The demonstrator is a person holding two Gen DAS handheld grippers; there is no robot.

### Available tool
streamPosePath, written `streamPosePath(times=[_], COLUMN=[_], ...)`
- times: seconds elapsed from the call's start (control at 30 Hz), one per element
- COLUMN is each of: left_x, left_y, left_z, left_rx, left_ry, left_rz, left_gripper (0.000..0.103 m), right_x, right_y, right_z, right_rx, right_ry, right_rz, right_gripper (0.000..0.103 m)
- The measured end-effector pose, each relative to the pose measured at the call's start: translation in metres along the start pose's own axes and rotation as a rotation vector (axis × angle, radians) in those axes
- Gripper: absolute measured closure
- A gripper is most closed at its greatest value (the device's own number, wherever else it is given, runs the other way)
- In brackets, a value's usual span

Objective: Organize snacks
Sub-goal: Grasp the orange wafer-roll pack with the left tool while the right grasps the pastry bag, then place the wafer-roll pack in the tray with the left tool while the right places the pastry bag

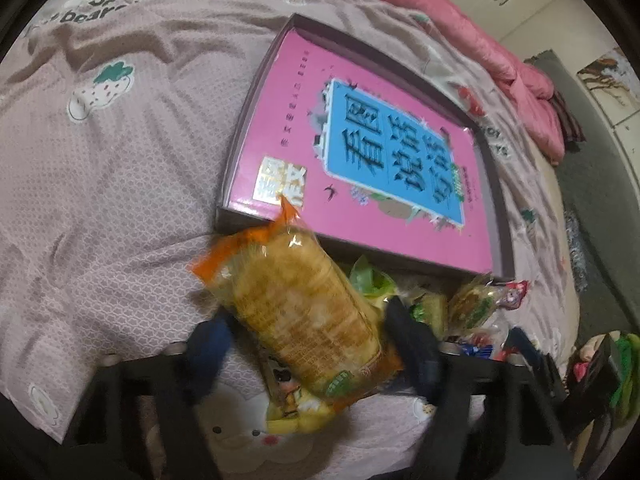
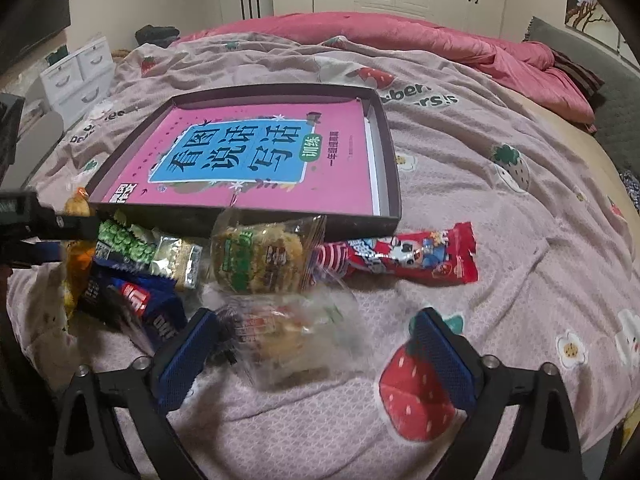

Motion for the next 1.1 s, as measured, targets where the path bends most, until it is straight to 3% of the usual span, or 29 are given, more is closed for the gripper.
streamPosePath(times=[0.1, 0.33, 0.83, 1.1], left_x=[0.006, 0.005, -0.022, -0.036], left_y=[0.002, 0.001, 0.001, -0.006], left_z=[-0.001, -0.001, -0.004, -0.005], left_rx=[-0.005, 0.015, 0.039, 0.074], left_ry=[0.02, 0.014, -0.031, -0.066], left_rz=[0.0, -0.022, -0.115, -0.155], left_gripper=[0.042, 0.06, 0.08, 0.08], right_x=[0.004, 0.003, -0.017, -0.029], right_y=[-0.002, 0.001, -0.008, -0.015], right_z=[0.001, 0.002, 0.006, 0.01], right_rx=[0.006, -0.002, 0.044, 0.08], right_ry=[0.006, -0.005, -0.077, -0.127], right_rz=[0.012, 0.086, 0.121, 0.132], right_gripper=[0.01, 0.038, 0.044, 0.045])
Point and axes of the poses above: each gripper's, at about its wrist camera, not at the fingertips, and x roughly the way its jaws point, y to its left, z to its top, the point moved 5 cm from there along x, roughly the way its jaws point, and after that the axes turned 3 degrees about z, right-handed, at the moved point
